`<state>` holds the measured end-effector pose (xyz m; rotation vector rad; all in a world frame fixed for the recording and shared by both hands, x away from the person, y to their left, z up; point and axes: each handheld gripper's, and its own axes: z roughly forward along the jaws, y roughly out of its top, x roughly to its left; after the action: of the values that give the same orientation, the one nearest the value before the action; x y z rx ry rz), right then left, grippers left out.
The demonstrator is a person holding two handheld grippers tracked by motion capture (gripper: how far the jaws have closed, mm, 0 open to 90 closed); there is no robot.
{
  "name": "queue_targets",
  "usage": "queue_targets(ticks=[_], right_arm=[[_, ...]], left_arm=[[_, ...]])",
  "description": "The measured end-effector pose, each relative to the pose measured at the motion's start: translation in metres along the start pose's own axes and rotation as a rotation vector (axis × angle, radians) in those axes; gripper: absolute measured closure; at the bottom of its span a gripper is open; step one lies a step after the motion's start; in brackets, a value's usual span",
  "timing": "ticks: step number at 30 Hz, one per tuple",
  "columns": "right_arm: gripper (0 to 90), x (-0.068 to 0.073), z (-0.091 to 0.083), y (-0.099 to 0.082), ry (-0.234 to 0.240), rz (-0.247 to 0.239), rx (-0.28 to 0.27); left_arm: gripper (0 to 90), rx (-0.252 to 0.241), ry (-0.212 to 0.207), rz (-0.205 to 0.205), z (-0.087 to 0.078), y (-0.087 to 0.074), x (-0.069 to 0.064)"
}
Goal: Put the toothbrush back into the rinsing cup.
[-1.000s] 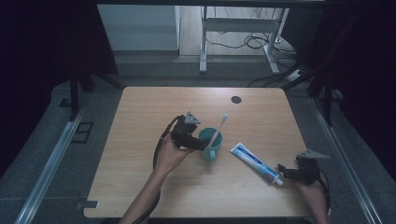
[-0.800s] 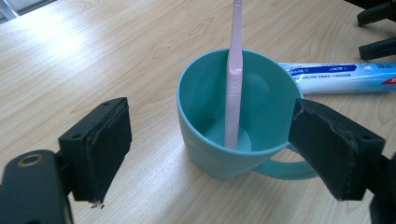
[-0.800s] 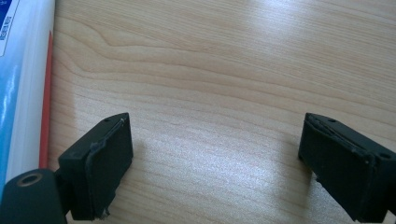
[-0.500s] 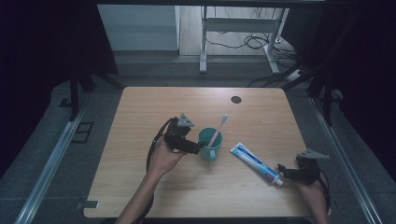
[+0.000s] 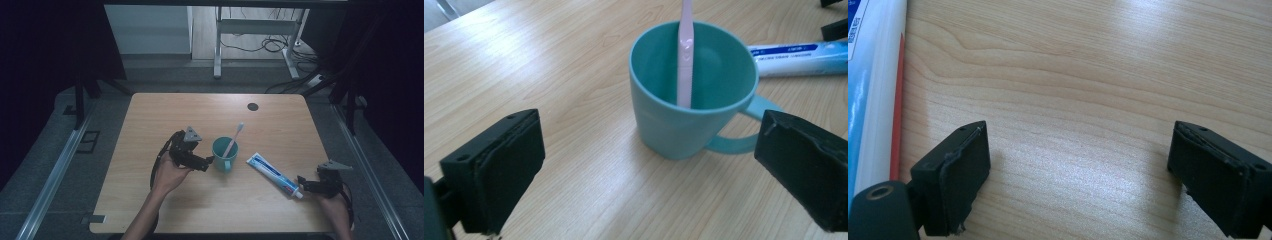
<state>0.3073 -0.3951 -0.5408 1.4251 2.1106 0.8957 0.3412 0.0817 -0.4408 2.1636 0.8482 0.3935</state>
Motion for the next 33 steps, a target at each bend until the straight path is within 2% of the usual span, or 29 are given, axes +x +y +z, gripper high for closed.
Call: queue_targets(ticks=[17, 33], right_arm=[[9.6, 0.000, 0.000, 0.000, 0.000, 0.001, -0.001], [9.7, 0.000, 0.000, 0.000, -0.001, 0.000, -0.001]], left_arm=[[0.0, -0.010, 0.015, -0.002, -0.010, -0.026, 0.000], [0.0, -0.010, 0.018, -0.017, -0.009, -0.058, -0.002]])
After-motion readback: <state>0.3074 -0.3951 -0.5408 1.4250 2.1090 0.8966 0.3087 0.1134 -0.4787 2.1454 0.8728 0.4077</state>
